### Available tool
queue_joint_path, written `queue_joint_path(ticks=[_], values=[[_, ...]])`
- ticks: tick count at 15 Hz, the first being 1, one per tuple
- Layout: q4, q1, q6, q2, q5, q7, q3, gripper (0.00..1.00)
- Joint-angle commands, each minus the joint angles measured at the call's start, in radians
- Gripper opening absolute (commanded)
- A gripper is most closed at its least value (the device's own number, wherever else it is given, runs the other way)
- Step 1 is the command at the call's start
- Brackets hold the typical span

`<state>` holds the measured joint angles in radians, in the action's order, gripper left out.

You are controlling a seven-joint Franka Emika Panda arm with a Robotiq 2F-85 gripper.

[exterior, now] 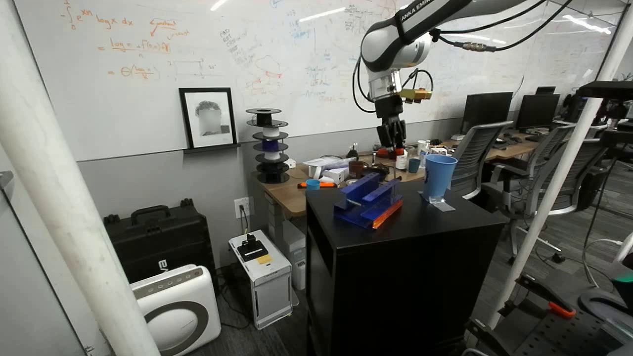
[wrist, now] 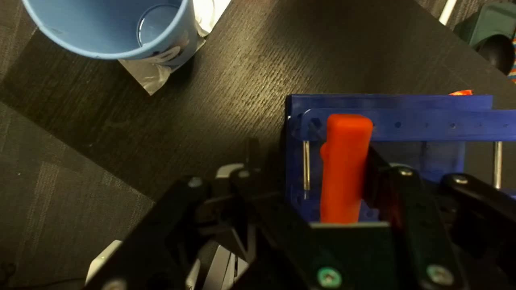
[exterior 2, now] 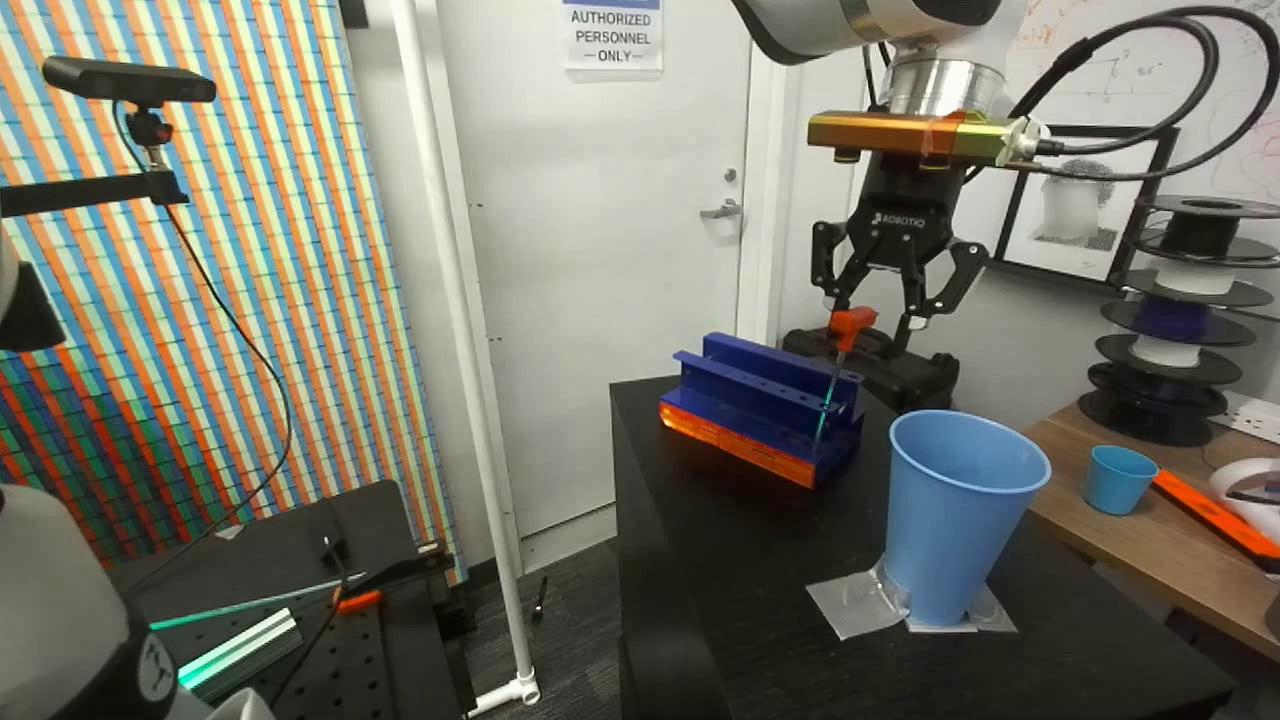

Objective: Put the orange object in the dark blue cup

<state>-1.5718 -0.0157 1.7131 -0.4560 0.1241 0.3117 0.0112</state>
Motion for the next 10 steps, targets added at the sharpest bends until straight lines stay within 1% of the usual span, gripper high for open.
queue_joint_path(ticks=[1,3,4,5,6,7,10], values=[[0.060,0.001,-0.037,-0.042,0.041,-0.007,-0.013,0.27],[0.048,-0.001,-0.032,-0.034,0.052,-0.005,-0.016,0.12],[0.043,-0.002,-0.031,-0.029,0.059,-0.005,-0.018,0.09],[0.040,-0.002,-0.033,-0.020,0.066,-0.004,-0.019,0.08],[0.038,-0.003,-0.036,-0.012,0.073,-0.004,-0.019,0.08],[0.035,-0.003,-0.041,-0.002,0.081,-0.003,-0.019,0.11],[0.022,-0.002,-0.061,0.040,0.092,0.005,-0.022,0.12]])
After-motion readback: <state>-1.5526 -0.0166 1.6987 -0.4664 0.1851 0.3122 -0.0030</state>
